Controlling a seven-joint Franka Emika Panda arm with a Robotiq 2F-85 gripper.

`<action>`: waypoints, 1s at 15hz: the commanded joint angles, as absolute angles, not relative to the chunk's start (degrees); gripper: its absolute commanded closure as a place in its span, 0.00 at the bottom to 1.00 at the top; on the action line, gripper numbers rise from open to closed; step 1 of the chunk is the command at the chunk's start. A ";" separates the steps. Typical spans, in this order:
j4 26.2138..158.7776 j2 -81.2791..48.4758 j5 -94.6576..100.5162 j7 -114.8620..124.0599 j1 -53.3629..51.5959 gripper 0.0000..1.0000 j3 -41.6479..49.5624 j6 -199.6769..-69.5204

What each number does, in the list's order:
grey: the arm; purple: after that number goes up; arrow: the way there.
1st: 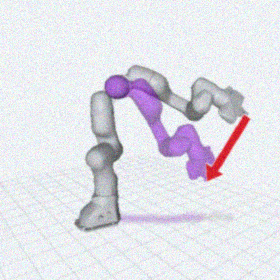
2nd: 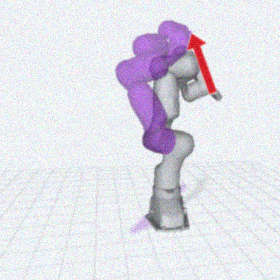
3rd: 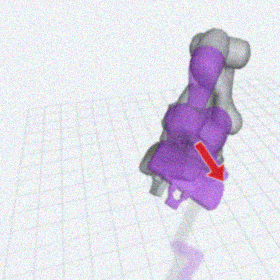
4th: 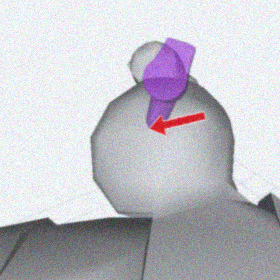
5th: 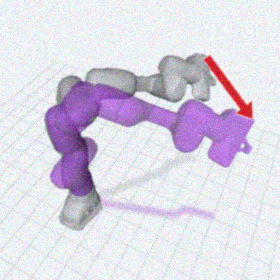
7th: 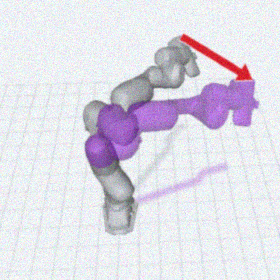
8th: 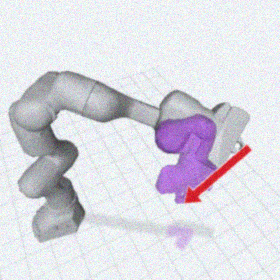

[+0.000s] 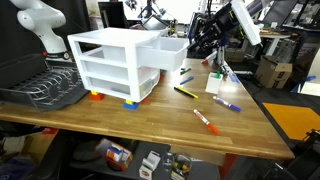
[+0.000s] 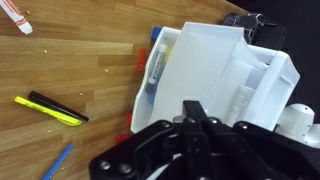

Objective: Close the top drawer of the cabinet on the table

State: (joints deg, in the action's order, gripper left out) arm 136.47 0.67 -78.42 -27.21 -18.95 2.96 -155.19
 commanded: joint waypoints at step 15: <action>116.65 -16.44 -76.61 -29.42 -21.12 1.00 1.84 -154.75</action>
